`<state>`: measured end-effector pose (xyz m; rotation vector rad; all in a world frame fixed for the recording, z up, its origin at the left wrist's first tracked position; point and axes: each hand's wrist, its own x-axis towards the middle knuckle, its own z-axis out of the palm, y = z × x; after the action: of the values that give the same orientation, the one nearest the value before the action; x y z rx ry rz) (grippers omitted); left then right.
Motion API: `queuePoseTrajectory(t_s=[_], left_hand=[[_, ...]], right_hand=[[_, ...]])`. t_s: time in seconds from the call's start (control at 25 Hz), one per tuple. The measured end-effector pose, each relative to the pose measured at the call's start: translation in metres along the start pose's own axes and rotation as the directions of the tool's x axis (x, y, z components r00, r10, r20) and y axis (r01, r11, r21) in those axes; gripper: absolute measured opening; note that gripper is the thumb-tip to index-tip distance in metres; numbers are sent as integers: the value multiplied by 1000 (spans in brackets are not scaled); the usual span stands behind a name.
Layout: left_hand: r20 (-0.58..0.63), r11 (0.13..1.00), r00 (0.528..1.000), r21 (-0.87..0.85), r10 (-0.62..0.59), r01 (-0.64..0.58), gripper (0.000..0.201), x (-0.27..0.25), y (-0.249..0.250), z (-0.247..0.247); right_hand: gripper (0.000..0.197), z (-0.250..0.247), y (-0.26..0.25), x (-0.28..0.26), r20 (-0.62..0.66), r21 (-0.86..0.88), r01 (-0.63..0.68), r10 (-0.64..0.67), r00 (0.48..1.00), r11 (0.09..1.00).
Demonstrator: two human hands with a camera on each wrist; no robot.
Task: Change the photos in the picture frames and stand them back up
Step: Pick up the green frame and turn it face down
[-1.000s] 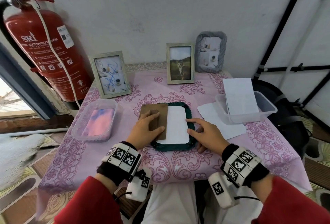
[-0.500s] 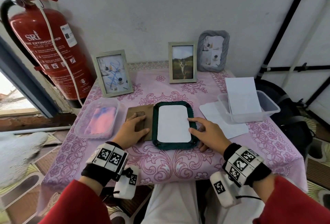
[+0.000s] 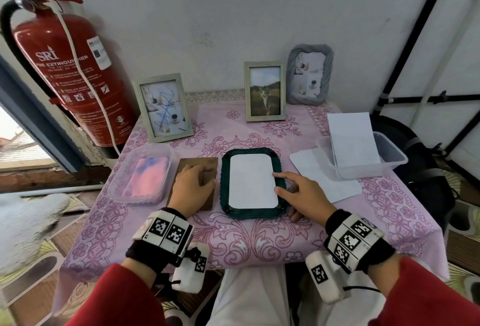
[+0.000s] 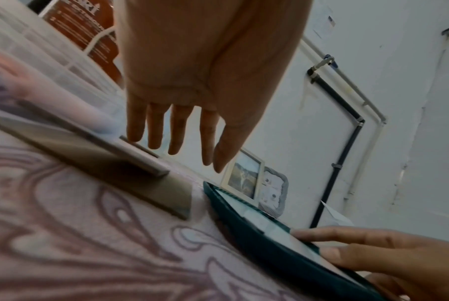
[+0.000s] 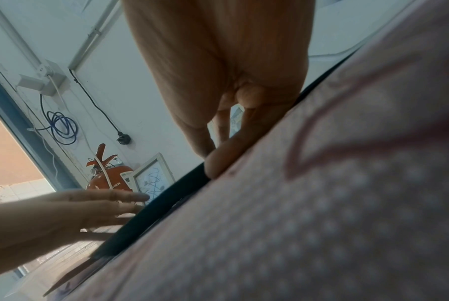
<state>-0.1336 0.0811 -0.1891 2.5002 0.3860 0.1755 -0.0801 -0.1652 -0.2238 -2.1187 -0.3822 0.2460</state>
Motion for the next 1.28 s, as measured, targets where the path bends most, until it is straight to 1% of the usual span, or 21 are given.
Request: queuePoseTrajectory(t_s=[0.04, 0.08, 0.2, 0.24, 0.32, 0.44, 0.52, 0.6, 0.64, 0.88, 1.0, 1.16, 1.28], left_hand=[[-7, 1000, 1000, 28, 1, -1, 32, -1, 6, 2], [13, 997, 1000, 72, -5, 4, 32, -1, 11, 3], [130, 979, 990, 199, -59, 33, 34, -1, 23, 11], [154, 977, 985, 211, -75, 42, 36, 0, 25, 12], [164, 979, 983, 196, -85, 51, 38, 2, 27, 15], [120, 992, 987, 78, -104, 95, 33, 4, 26, 17], [103, 989, 988, -77, -118, 126, 28, 6, 23, 19], [135, 952, 983, -264, -121, 154, 25, 5, 21, 22], [152, 932, 981, -321, -124, 167, 24, 5, 22, 23], [111, 905, 982, -384, -152, 183, 16, 7, 19, 24], [56, 884, 982, -429, -182, 188, 14, 10, 12, 22], [36, 842, 974, -497, -222, 210, 13, 14, 1, 20], [24, 821, 973, -532, -229, 207, 19, 14, -4, 18]], right_hand=[[32, 0, 0, 0, 0, 1, 0, 0, 1000, 1000], [32, 0, 0, 0, 0, -2, 1, -1, 1000, 1000], [32, 0, 1, 0, -1, -30, 10, -10, 1000, 1000], [32, 1, 1, 1, -2, -34, 12, -12, 1000, 999], [32, 1, 1, 1, -5, -28, 10, -10, 1000, 1000], [33, 1, 2, 1, -5, -7, 2, -2, 1000, 1000], [33, 1, 2, 1, -3, -6, 4, -4, 1000, 1000], [34, 1, 3, 1, -1, 1, 7, -7, 1000, 1000], [35, 1, 3, 1, -1, 5, 8, -8, 1000, 1000], [39, 2, 4, 1, 0, 28, -6, 6, 1000, 1000], [39, 2, 3, 2, 3, 6, -8, 8, 1000, 1000], [39, 2, 3, 2, 4, -8, 4, -4, 1000, 1000], [40, 2, 2, 1, 13, -28, 21, -20, 1000, 999]])
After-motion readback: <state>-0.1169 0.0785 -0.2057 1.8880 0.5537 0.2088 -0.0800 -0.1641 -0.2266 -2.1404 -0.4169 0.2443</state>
